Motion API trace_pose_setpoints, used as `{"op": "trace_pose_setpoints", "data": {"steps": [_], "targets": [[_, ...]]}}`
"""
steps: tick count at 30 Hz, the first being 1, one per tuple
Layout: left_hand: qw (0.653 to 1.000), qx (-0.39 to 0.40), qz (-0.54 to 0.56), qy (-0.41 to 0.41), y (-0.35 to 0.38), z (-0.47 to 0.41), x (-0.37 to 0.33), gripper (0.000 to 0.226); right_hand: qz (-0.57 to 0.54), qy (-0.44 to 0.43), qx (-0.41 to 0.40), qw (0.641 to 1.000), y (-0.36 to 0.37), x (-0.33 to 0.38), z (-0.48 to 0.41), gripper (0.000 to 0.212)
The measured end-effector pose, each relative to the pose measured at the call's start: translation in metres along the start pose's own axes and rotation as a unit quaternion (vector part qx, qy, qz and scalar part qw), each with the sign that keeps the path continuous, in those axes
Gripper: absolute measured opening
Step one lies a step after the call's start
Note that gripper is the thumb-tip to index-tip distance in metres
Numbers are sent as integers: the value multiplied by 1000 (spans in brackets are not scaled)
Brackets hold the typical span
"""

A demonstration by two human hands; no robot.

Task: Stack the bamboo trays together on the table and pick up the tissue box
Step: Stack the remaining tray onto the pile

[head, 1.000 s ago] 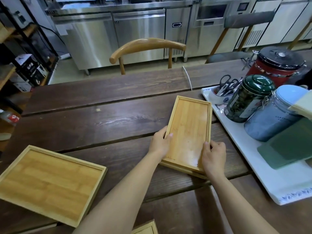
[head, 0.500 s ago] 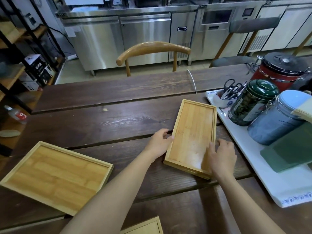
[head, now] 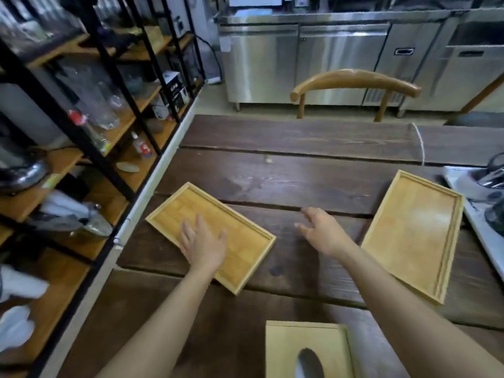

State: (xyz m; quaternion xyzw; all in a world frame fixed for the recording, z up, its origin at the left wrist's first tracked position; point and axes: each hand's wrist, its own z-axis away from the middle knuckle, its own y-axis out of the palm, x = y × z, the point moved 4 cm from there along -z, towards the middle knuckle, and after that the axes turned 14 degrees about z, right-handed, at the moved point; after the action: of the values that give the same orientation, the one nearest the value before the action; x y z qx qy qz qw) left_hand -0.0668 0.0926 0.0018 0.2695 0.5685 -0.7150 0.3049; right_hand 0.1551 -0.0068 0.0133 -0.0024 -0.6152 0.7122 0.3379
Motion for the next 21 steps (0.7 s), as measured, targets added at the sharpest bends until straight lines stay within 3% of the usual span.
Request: {"op": "trace_pose_setpoints", "data": {"steps": [5,9,13,18,21], "targets": [[970,8,206,-132,-9,24,42,86,-15,-6,112,994,33,50,-14,70],[888,34,424,-178,4,39,42,80,-2,18,159,987,54,69,-13,70],[812,19,527,-251,6,40,33,66,-63,56,135,987,64,77,-10,64],[804,-8,505,-313,-8,36,42,43,-221,178,144,948,63,67,-3,68],[852,8,439,-283,-12,38,45,16,-196,145,146,959,62,75,3,45]]}}
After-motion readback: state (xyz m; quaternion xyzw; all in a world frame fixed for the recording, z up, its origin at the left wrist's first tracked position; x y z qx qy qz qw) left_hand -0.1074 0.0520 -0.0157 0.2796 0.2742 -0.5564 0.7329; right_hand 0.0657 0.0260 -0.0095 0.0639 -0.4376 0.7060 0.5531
